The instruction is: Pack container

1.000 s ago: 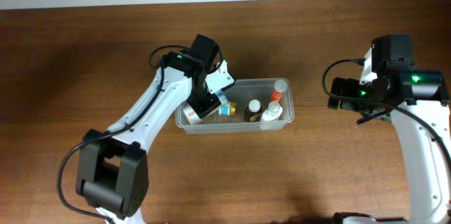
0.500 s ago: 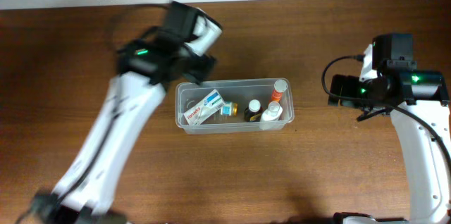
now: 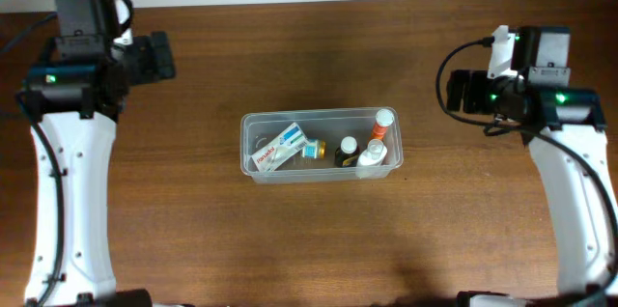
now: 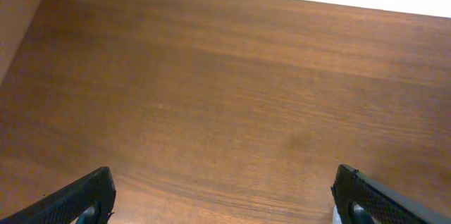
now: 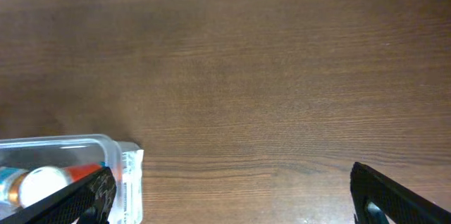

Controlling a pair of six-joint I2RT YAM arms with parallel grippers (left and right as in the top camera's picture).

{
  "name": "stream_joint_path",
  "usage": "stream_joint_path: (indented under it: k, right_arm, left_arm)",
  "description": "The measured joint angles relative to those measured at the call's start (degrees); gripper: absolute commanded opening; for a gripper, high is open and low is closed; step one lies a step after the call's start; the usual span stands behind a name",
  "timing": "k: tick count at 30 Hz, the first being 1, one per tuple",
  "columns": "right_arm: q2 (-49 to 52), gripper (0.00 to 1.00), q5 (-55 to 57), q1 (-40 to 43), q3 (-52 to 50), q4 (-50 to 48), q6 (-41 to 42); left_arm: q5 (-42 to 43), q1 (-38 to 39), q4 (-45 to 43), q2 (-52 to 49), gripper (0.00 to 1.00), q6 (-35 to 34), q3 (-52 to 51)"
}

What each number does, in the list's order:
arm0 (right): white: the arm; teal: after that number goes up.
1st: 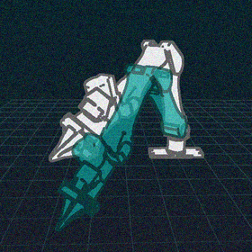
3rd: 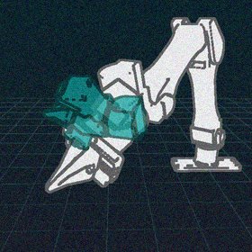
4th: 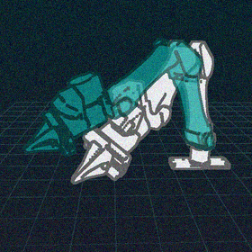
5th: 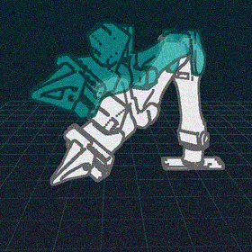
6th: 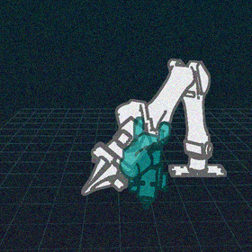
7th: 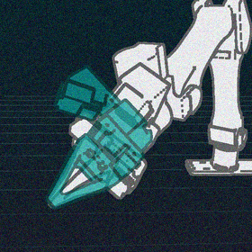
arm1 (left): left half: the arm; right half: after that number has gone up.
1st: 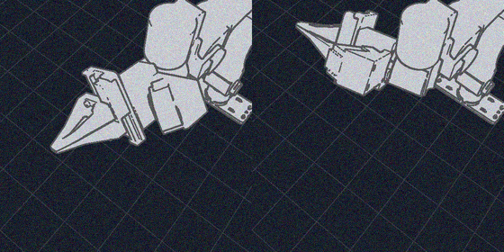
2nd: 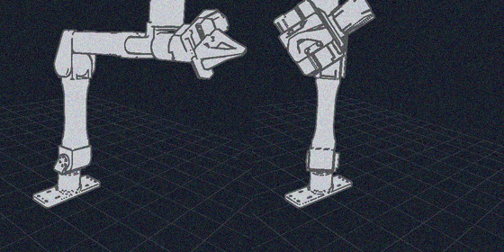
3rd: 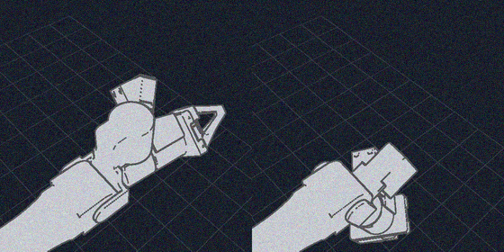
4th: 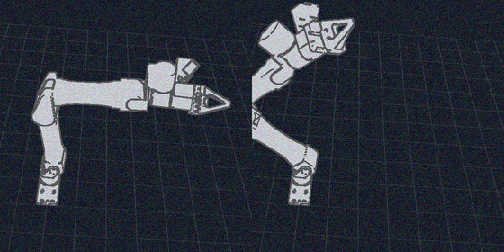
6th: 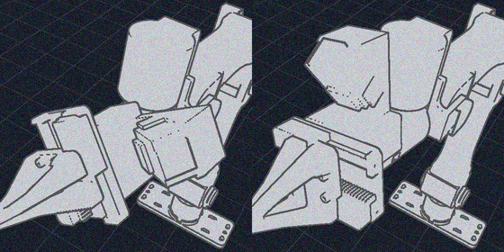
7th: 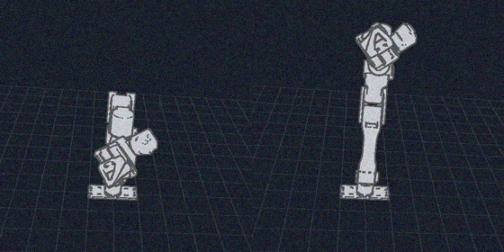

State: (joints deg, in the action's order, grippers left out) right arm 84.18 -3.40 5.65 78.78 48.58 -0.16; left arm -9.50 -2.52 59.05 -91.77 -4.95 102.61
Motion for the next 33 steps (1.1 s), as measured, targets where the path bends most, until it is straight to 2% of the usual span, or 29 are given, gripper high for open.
stream_joint_path:
  k: [4,9,14,17,23,27,33]
  right_arm:
    - [2.16,0.98,-0.22,0.0,-0.02,-2.91,-0.46]
    - [1.18,0.98,-0.42,0.0,-0.04,-0.26,-1.77]
    - [-3.82,0.98,-0.61,0.0,-0.07,1.84,-1.79]
    - [-10.12,0.98,-0.61,0.0,-0.22,5.38,-1.51]
    - [-26.86,0.99,-0.59,0.0,-7.06,2.86,-1.33]
    - [-42.27,0.98,-0.57,0.0,-17.81,-0.11,-1.33]
    - [-64.92,0.98,0.07,0.0,-31.17,0.83,-1.33]
  left_arm:
    - [0.24,-0.26,0.33,-0.83,0.99,-0.74,-0.07]
    - [0.28,-0.17,2.62,-0.81,0.99,-0.92,-0.07]
    - [0.63,-0.17,7.15,0.98,0.99,-0.94,-0.31]
    - [1.07,-0.17,8.07,5.18,0.99,-0.94,-1.11]
    - [3.08,-0.17,1.36,22.69,0.99,0.74,-11.37]
    - [4.76,-0.17,-6.21,39.39,0.99,2.67,-25.64]
    - [6.21,-0.17,-7.45,61.94,0.99,3.8,-45.94]
